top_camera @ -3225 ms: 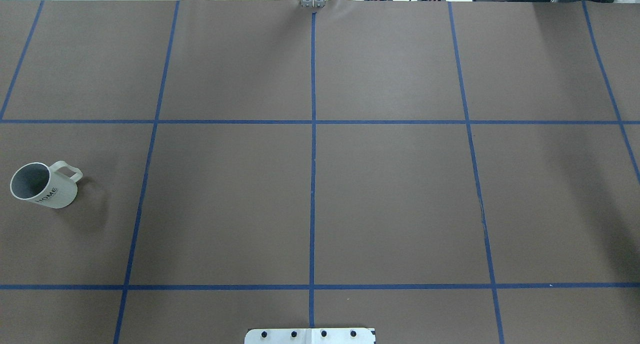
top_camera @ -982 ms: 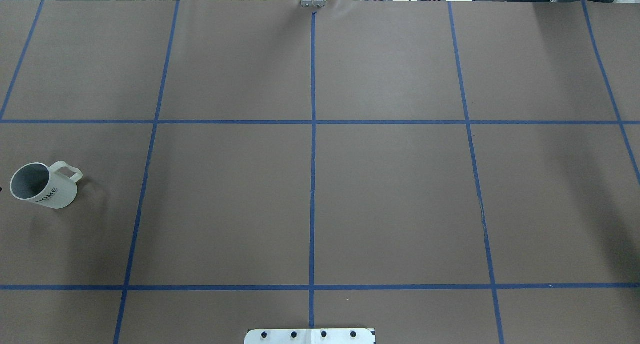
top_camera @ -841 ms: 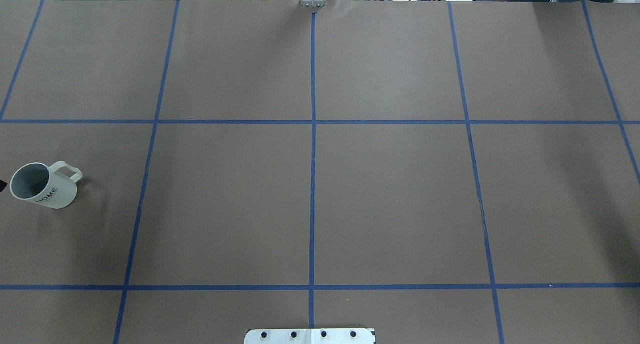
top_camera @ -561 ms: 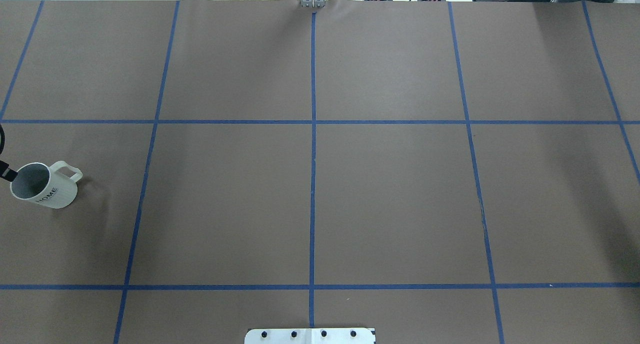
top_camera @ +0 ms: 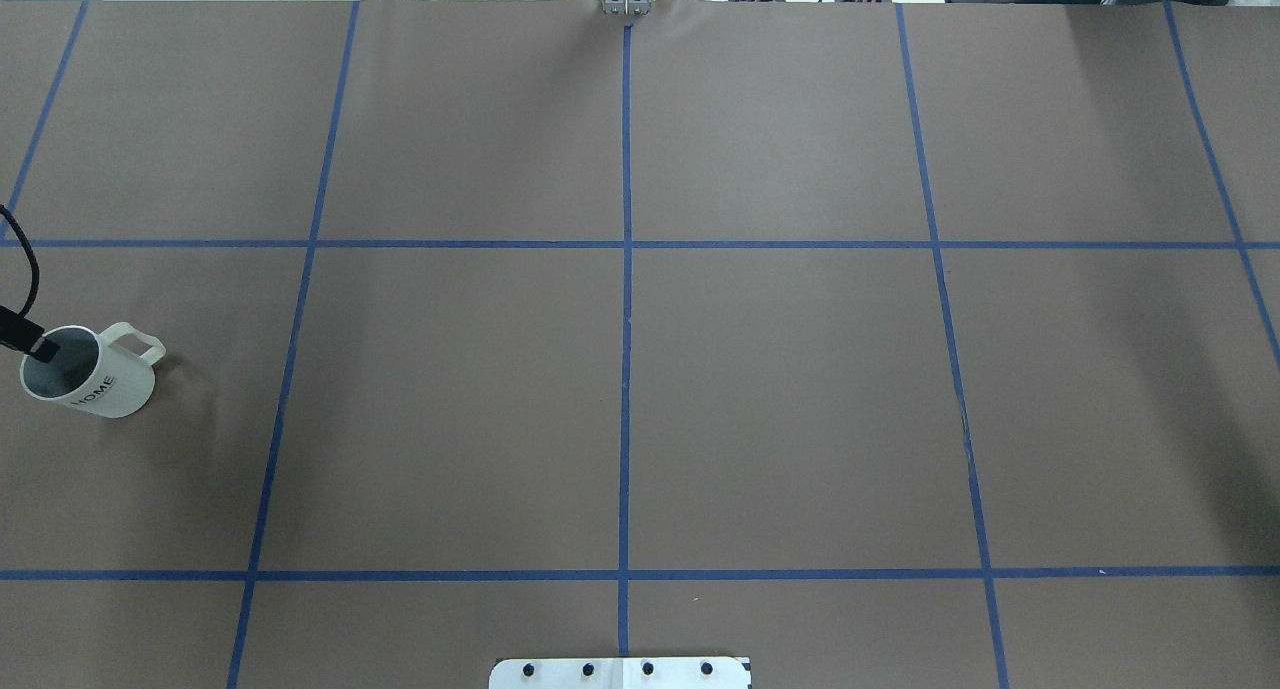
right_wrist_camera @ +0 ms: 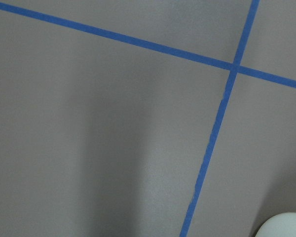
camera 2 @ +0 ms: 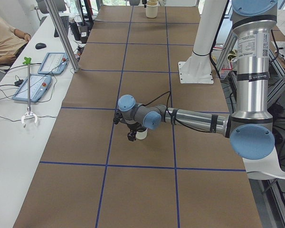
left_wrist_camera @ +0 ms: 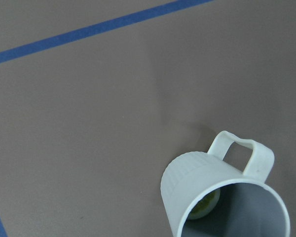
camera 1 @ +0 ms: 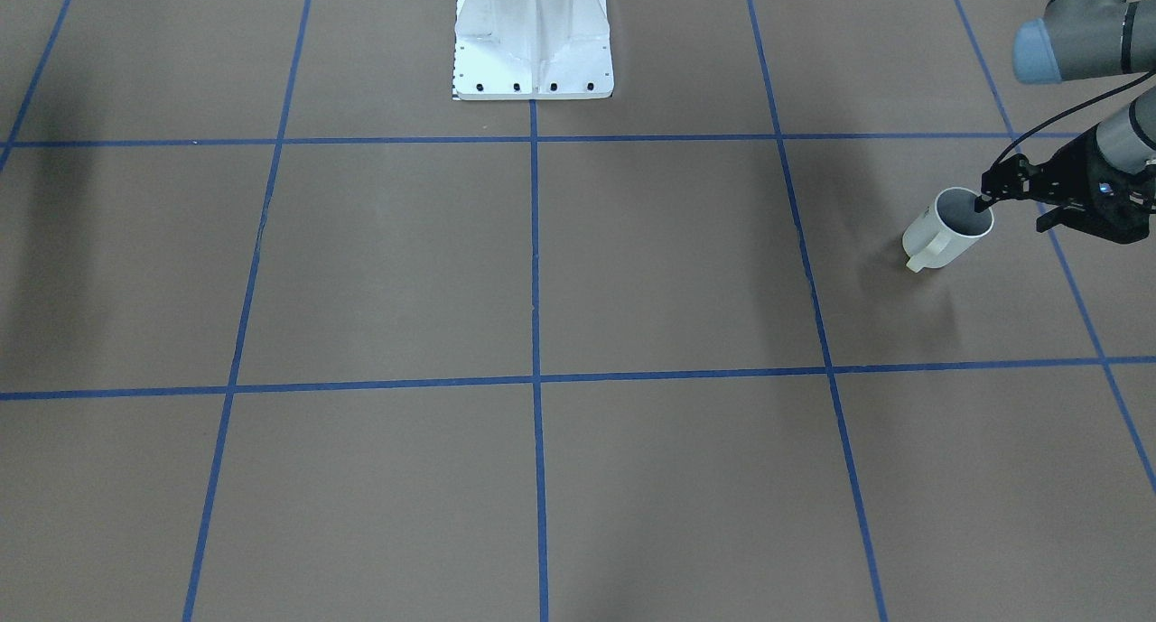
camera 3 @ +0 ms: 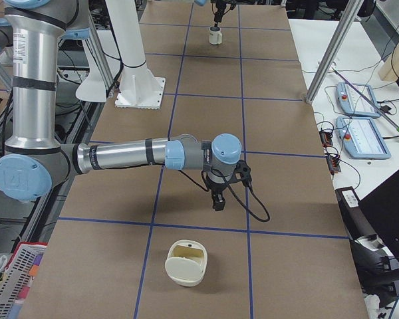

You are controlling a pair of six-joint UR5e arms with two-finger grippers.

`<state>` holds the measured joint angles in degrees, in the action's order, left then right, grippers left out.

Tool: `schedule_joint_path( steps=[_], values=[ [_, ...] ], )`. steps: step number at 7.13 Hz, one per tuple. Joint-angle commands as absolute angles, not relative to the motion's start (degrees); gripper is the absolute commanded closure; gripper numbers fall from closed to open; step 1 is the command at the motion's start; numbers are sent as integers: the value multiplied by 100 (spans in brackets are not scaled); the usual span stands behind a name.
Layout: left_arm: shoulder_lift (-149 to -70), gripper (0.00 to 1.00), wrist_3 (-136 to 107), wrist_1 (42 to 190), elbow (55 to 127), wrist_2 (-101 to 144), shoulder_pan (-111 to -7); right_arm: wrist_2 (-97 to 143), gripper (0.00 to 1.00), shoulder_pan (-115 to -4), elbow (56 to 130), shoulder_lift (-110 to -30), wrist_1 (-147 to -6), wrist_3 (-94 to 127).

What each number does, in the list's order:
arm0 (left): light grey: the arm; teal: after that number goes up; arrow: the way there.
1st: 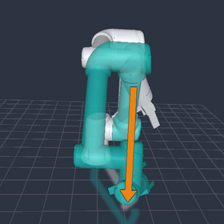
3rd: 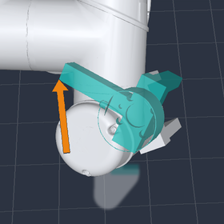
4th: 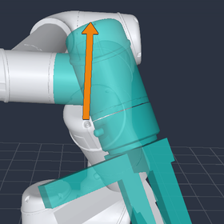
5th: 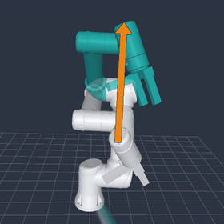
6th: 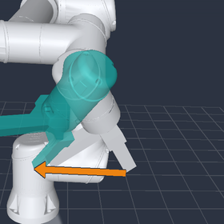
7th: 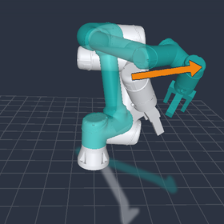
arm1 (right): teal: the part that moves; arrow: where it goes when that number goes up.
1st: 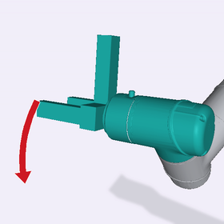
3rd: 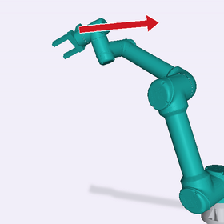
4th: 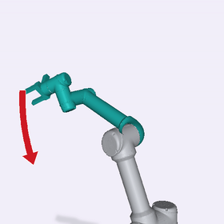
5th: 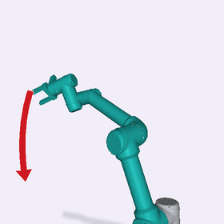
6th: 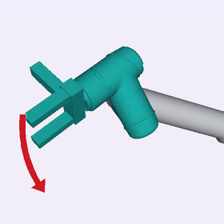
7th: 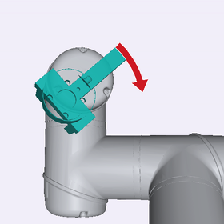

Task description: Left arm hands cup to right arm to dump lemon

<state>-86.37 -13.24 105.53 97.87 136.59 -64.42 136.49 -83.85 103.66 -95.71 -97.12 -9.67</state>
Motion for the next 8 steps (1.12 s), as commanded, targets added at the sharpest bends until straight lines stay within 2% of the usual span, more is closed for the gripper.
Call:
schedule_joint_path(
  steps=[1, 2, 3, 4, 5, 6, 8],
  values=[
    [-8701, 7, -1327, 10556, 9677, 13658, -6364, 13649, 0, -8385, 10362, -9571, -9712, -967],
    [-8701, 14, -1318, 10556, 9659, 13650, -6320, 13649, 0, -8385, 10362, -9571, -9712, -967],
    [-8701, 26, -1327, 10556, 9668, 13649, -6293, 13649, 0, -8385, 10354, -9571, -9712, -967],
    [-8710, 41, -1318, 10556, 9668, 13649, -6258, 13649, 0, -8376, 10354, -9571, -9712, -967],
    [-8710, 64, -1327, 10547, 9668, 13641, -6249, 13649, 0, -8376, 10354, -9563, -9712, -967],
    [-8710, 100, -1345, 10538, 9668, 13641, -6249, 13649, 0, -8385, 10362, -9563, -9712, -958],
    [-8771, 100, -1982, 10547, 9721, 13676, -6249, 13649, 0, -8376, 10415, -9554, -9703, -949]
  ],
)
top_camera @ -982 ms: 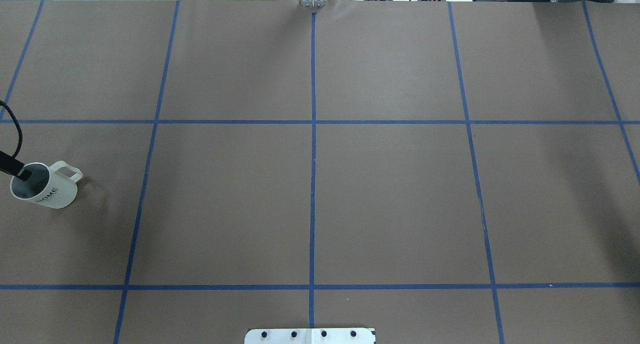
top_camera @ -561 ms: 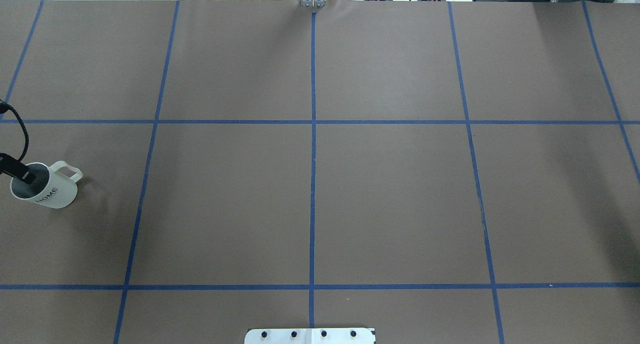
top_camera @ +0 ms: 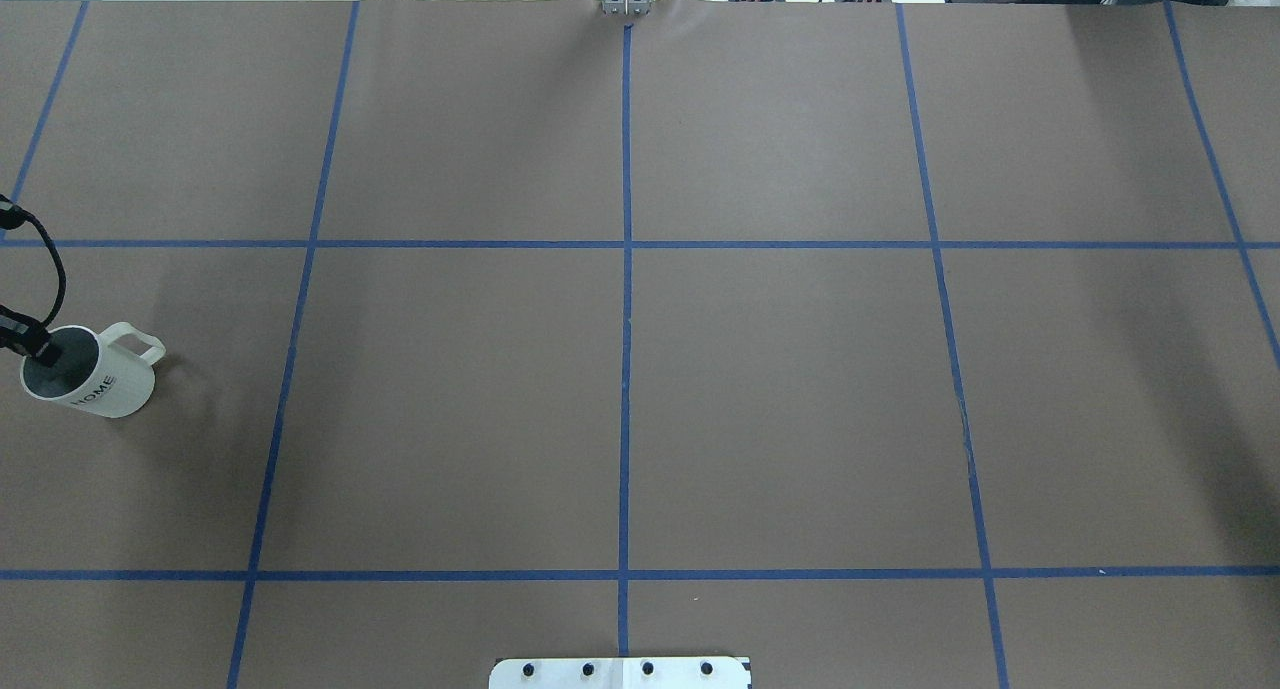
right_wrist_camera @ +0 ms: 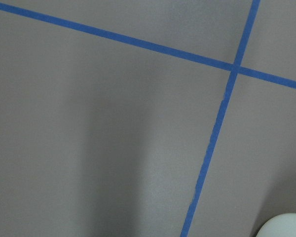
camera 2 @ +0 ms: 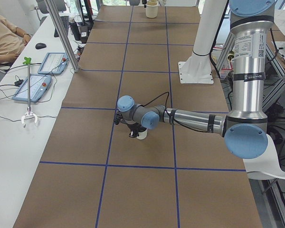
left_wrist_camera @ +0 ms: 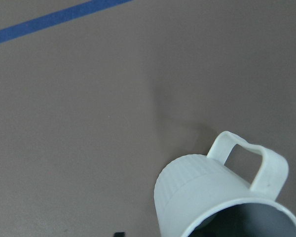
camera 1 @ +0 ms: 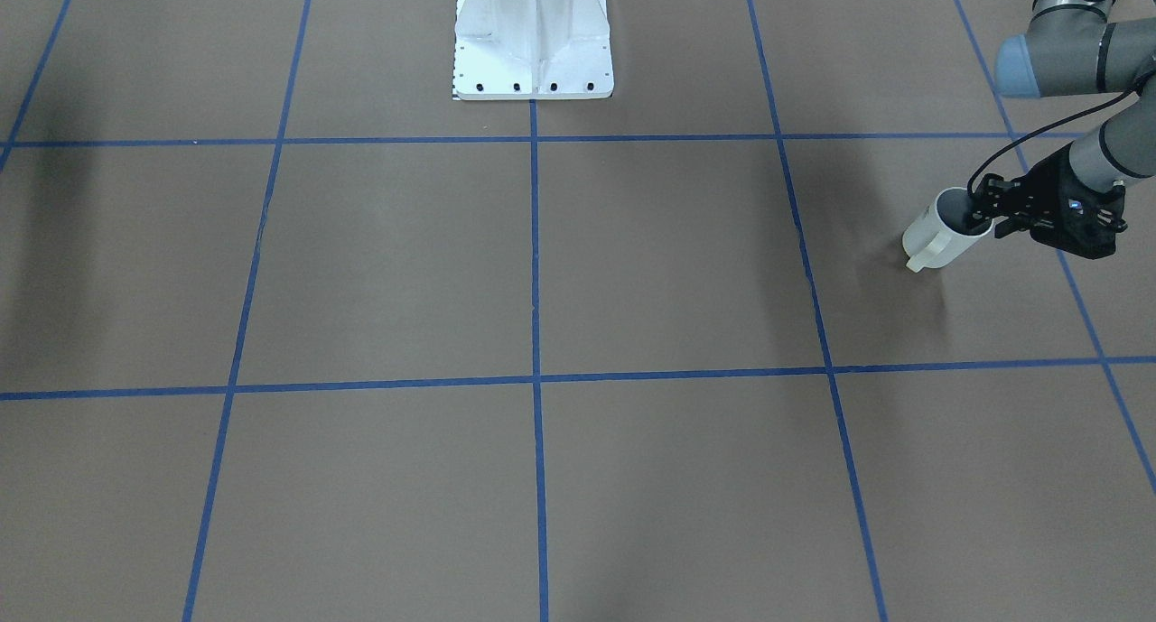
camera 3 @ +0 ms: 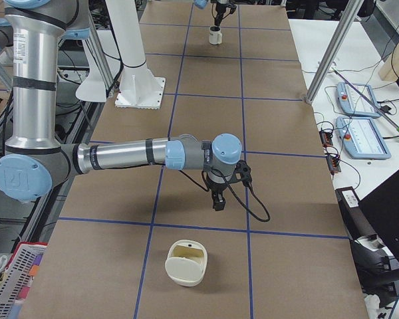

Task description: Left arm hands cup to right arm to dump lemon

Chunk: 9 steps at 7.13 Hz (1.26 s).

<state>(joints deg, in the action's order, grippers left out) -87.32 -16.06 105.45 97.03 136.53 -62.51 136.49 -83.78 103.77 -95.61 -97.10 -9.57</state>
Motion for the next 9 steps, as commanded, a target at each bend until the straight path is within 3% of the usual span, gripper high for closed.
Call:
schedule_joint_path(
  steps=[1, 4, 6, 9],
  values=[
    [-8832, 100, -2491, 10538, 9869, 13693, -6266, 13641, 0, -8376, 10398, -9502, -9703, -967],
    [-8903, 100, -3890, 10477, 10684, 13684, -6267, 13719, 0, -8359, 10652, -9423, -9703, -949],
    [-9672, 100, -4164, 10032, 10530, 13702, -6258, 14839, 0, -8245, 10557, -9308, -9233, -817],
    [-11368, 100, -5441, 8265, 10538, 13940, -5848, 13860, 0, -7238, 10521, -9298, -5474, 1782]
  ],
)
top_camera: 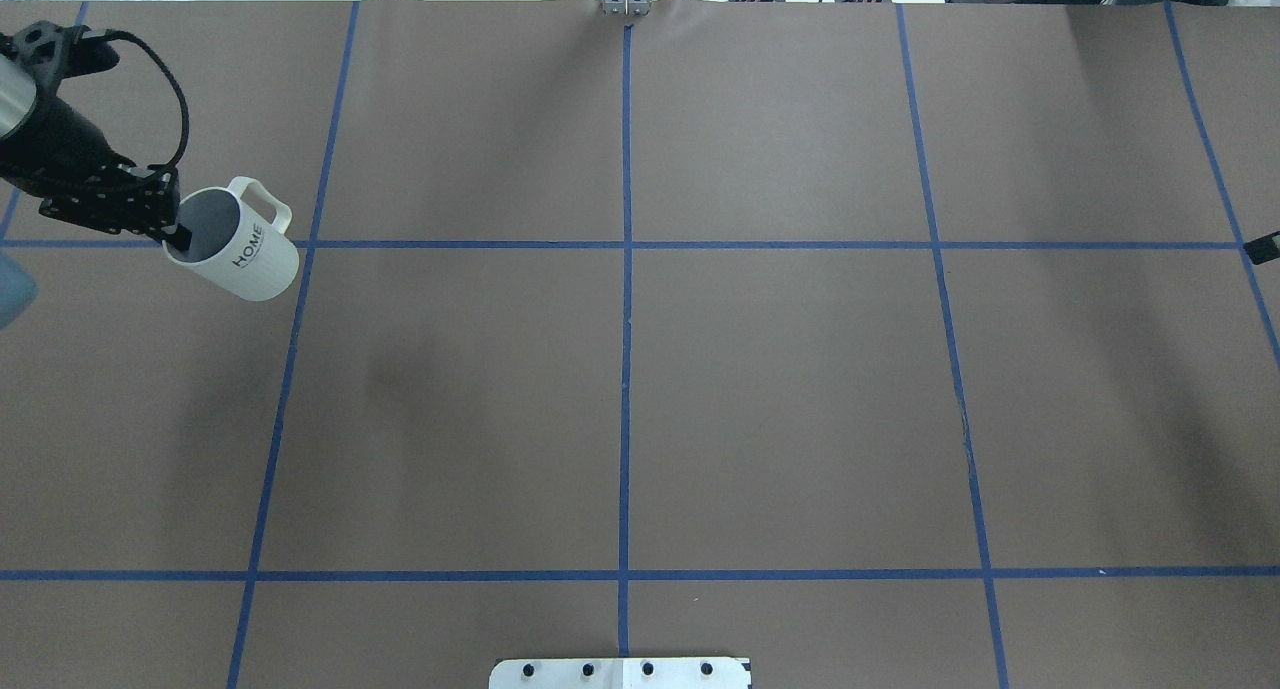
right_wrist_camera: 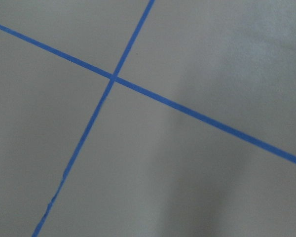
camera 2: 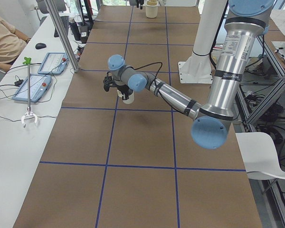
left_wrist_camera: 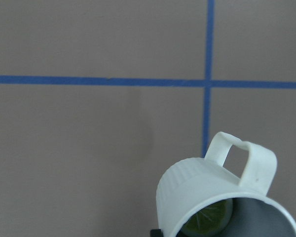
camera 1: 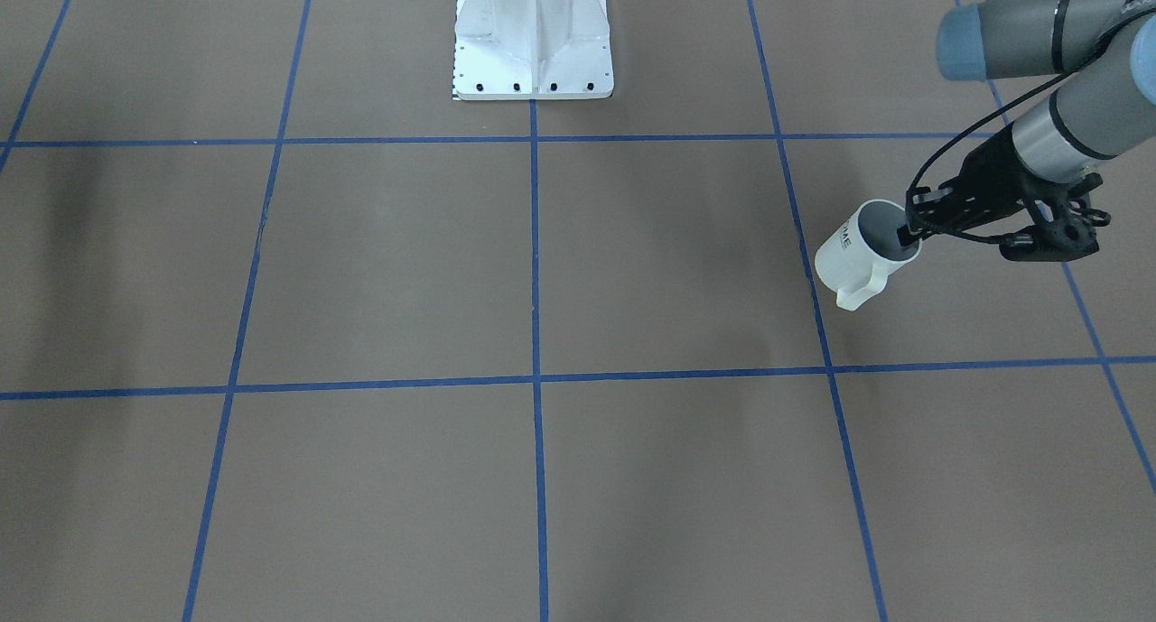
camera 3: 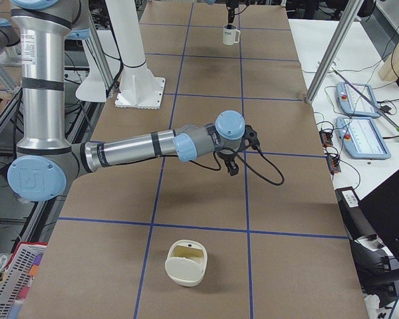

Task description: Left arm hands cup to right arm to dump lemon

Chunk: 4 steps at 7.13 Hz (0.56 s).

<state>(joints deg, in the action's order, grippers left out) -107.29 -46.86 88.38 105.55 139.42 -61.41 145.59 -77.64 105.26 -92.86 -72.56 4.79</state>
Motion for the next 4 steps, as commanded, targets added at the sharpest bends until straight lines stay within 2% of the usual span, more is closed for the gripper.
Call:
schedule_joint_path(
  steps=[1, 3, 4],
  values=[
    [-11660, 100, -6102, 8244, 10495, 13879, -5601, 12729, 0, -6450, 10512, -9290, -4284, 3002],
    [-12336, 100, -6765, 8035, 10310, 13747, -5101, 11754, 0, -5576, 10573, -8845, -4034, 3742],
    [-12914, 100, -6802, 7485, 10188, 13389, -4767, 11568, 0, -5372, 10573, -8468, -4034, 4144]
  ],
)
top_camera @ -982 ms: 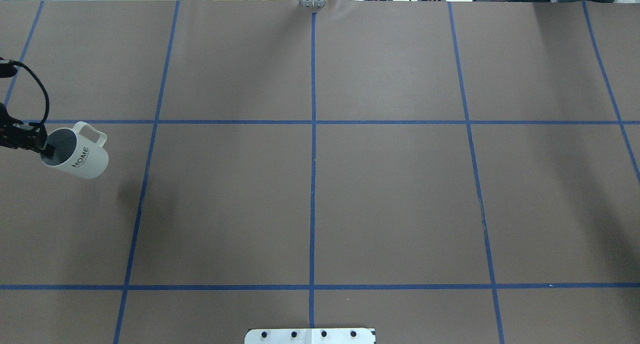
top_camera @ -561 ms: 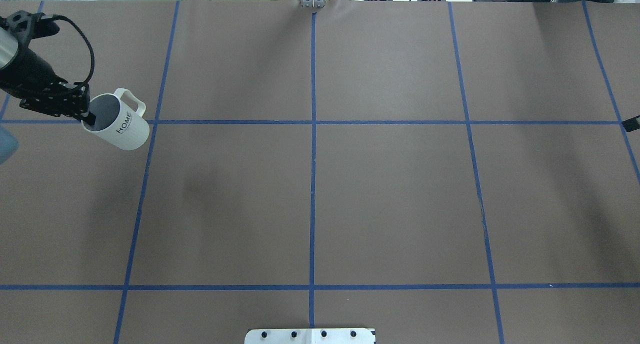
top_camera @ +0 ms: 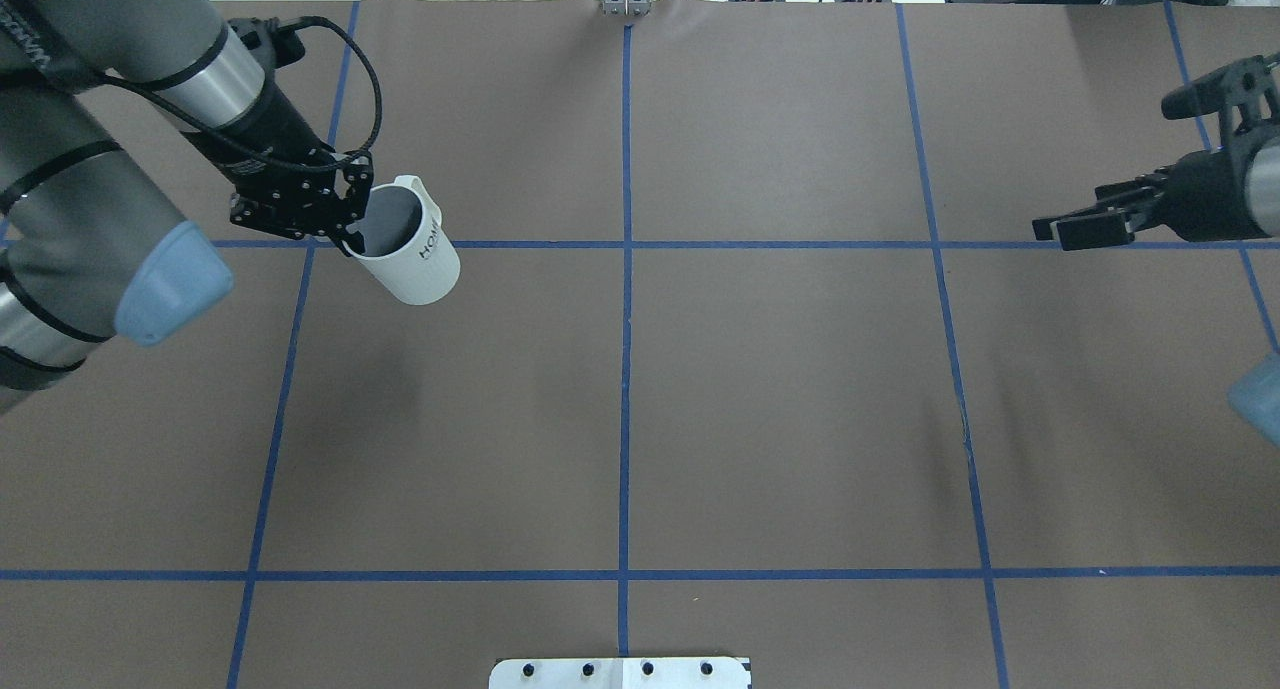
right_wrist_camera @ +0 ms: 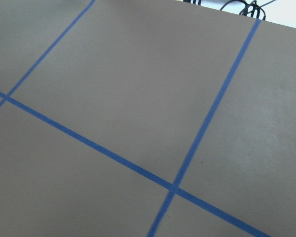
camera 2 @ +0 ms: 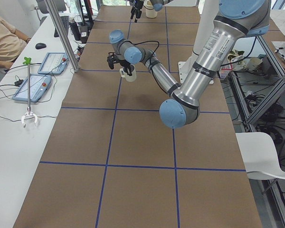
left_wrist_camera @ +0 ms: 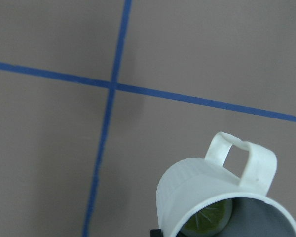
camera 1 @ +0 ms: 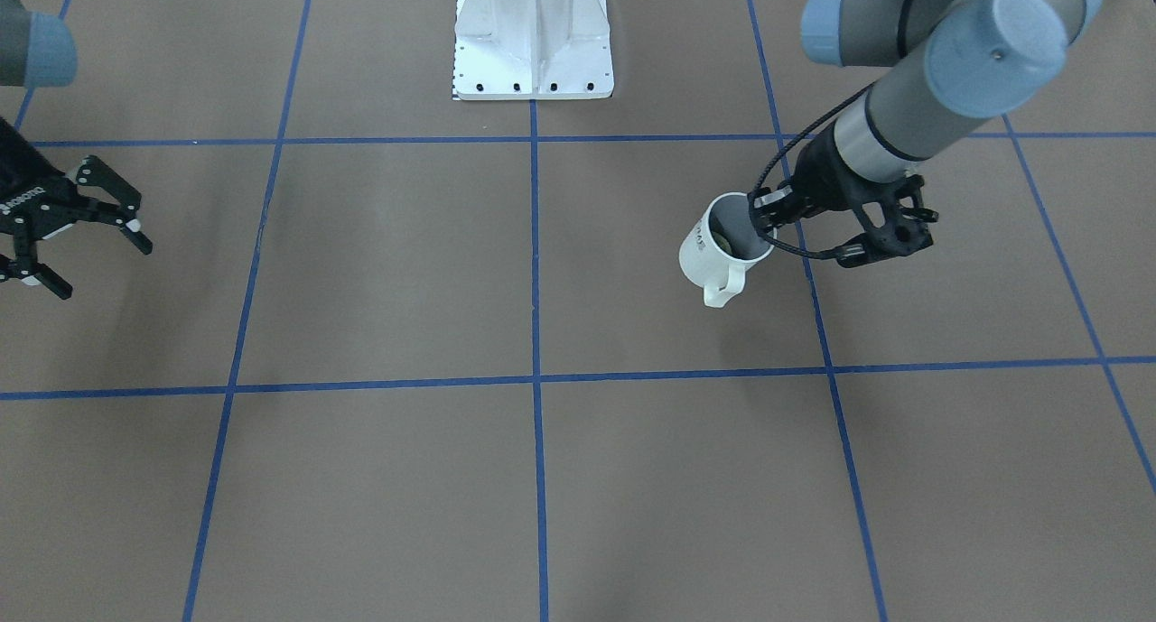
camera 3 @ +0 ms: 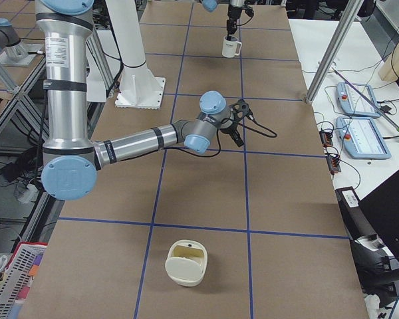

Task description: Left arm hands cup to right arm to dump lemon

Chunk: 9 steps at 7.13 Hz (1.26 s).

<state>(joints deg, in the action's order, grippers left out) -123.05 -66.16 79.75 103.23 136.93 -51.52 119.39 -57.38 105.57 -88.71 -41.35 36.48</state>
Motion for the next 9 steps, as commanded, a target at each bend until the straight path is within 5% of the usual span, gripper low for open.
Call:
schedule_joint_path(
  steps=[1, 9],
  values=[
    [-13642, 100, -7212, 6801, 10091, 12872, -4572, 11227, 0, -5109, 10625, -8299, -4025, 4392],
    [-14554, 100, -7801, 6881, 9203, 12340, -4368, 6490, 0, -1593, 10916, -7437, -4034, 4869]
  ],
)
